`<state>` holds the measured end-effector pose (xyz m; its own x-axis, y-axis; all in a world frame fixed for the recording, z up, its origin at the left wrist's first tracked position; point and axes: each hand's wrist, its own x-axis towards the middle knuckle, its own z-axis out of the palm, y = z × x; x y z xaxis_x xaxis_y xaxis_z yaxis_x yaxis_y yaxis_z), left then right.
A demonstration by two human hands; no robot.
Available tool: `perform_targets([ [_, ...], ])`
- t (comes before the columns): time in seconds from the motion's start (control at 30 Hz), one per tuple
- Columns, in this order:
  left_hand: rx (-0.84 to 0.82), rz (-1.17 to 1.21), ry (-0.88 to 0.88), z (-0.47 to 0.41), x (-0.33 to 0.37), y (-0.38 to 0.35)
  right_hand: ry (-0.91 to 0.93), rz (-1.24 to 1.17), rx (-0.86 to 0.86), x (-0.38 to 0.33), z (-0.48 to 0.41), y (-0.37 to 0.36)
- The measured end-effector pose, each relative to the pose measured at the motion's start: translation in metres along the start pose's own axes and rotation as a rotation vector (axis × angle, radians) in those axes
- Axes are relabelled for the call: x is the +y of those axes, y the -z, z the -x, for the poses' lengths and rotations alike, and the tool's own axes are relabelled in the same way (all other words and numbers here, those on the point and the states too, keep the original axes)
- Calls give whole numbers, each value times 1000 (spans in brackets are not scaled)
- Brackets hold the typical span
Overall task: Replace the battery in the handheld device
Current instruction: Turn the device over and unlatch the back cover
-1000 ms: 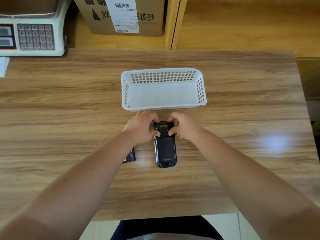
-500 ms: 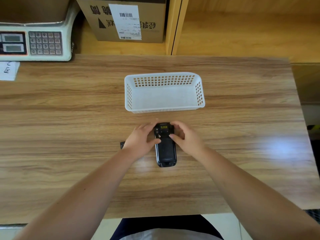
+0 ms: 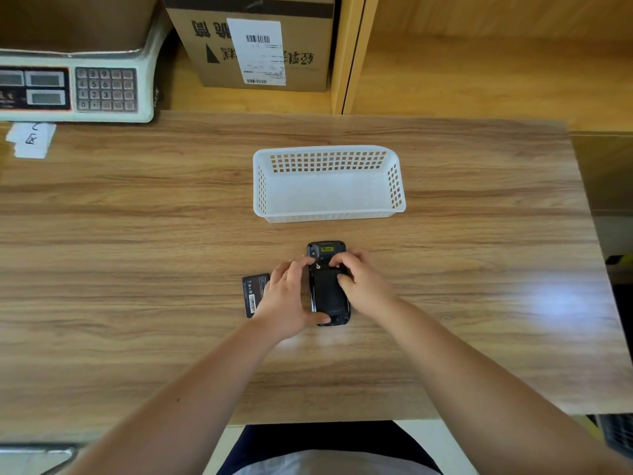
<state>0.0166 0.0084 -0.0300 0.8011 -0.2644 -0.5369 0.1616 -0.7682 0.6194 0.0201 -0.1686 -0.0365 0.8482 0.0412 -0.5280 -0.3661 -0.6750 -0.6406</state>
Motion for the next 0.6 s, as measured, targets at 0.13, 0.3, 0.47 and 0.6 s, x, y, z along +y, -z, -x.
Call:
perform_targets([
  [0.13, 26, 72, 26, 4, 1, -1, -37, -61, 30, -7, 2, 3],
  [0.3, 43, 205, 86, 14, 6, -2, -26, -150, 14, -9, 15, 7],
  [0.47, -32, 378, 119, 34, 15, -18, -77, -287, -37, -5, 45, 0],
  [0.6, -93, 511, 144, 44, 12, -34, -126, -366, -23, 7, 69, -20],
])
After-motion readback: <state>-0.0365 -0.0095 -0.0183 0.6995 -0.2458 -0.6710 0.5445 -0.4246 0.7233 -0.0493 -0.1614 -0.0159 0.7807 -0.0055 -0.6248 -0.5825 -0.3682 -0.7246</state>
